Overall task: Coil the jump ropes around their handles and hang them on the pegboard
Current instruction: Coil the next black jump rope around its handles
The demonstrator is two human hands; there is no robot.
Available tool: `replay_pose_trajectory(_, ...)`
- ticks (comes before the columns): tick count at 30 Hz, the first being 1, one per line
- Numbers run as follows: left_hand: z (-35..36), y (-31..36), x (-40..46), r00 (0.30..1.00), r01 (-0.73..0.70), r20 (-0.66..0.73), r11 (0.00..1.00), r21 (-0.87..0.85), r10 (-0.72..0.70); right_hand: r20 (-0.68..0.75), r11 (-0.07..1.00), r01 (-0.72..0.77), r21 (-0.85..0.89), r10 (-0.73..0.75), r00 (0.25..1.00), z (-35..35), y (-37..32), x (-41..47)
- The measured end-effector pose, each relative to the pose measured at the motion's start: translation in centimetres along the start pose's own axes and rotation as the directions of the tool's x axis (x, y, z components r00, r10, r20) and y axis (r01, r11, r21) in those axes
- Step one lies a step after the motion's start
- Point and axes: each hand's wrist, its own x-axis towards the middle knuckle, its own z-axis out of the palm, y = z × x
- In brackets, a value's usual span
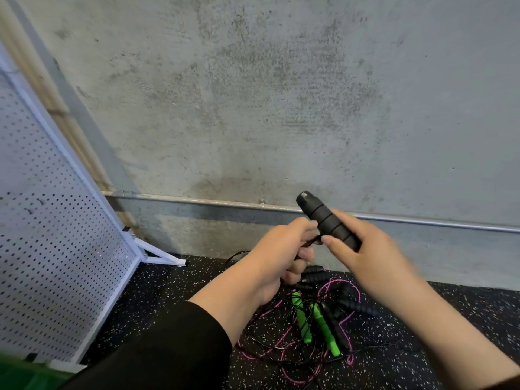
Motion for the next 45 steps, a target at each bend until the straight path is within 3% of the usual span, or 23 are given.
replay_pose_trajectory(4,0.2,-0.3,-0.2,0.996,-0.034,-0.083,0.999,0.004,0.034,0.007,0.93,0.111,-0.349,-0.116,0.993,0.7,-0.3,-0.8)
replay_pose_trajectory(9,0.2,-0.6,-0.1,0.98,-0.077,-0.186,0.995,-0.057,0.066,0.051,0.88,0.174,-0.442,-0.169,0.984,1.0,-0.6,-1.0)
replay_pose_trajectory(12,0.0,-0.3,-0.1,0.969,-0.14,-0.21,0.989,-0.038,0.129,0.084,0.974,0.154,-0.169,-0.141,0.986,0.8,-0.7,-1.2)
replay_pose_trajectory(15,-0.3,-0.2,-0.2,0.972,-0.166,-0.175,0.985,-0.035,0.158,-0.06,0.966,-0.02,0.257,0.036,0.998,0.1,-1.2,-1.2)
replay_pose_trajectory(16,-0.3,-0.2,-0.4,0.974,-0.169,-0.158,0.985,-0.035,0.162,-0.059,0.924,-0.088,0.373,0.118,0.991,-0.2,-1.1,-1.1)
replay_pose_trajectory(18,-0.2,-0.3,-0.5,0.976,-0.184,-0.124,0.983,-0.021,0.181,0.168,0.722,-0.3,0.623,0.251,0.953,-0.6,-1.1,-1.0)
replay_pose_trajectory(20,-0.1,-0.3,-0.6,0.973,-0.212,-0.102,0.977,-0.015,0.209,0.472,0.383,-0.532,0.755,0.245,0.847,-1.0,-1.3,-1.3)
replay_pose_trajectory(22,0.0,0.0,-0.7,0.97,-0.229,-0.09,0.973,-0.013,0.227,0.647,0.187,-0.662,0.726,0.139,0.75,-1.4,-1.3,-1.5)
replay_pose_trajectory(28,-0.3,0.2,-0.6,0.952,-0.282,-0.088,0.951,0.127,0.294,0.721,0.122,-0.713,0.691,-0.04,0.692,-1.6,-0.6,-1.2)
replay_pose_trajectory(32,-0.8,0.3,-0.6,0.951,-0.285,-0.07,0.943,0.174,0.3,0.646,0.211,-0.631,0.747,-0.007,0.763,-1.2,-0.4,-0.6)
replay_pose_trajectory(35,-1.5,0.4,-0.5,0.951,-0.271,-0.081,0.93,0.249,0.299,0.424,0.447,-0.415,0.792,0.086,0.902,-0.9,-0.7,-0.2)
replay_pose_trajectory(37,-1.9,0.3,-0.3,0.959,-0.243,-0.081,0.936,0.255,0.271,0.253,0.65,-0.281,0.706,0.139,0.957,-1.0,-0.6,-0.1)
replay_pose_trajectory(40,-1.9,0.2,-0.4,0.977,-0.185,-0.057,0.95,0.25,0.205,0.077,0.89,-0.155,0.428,0.135,0.988,-0.9,0.0,0.1)
replay_pose_trajectory(45,-1.5,0.2,-0.5,0.991,-0.109,-0.06,0.983,0.146,0.119,0.037,0.98,-0.081,0.179,0.076,0.996,0.4,-0.3,-0.2)
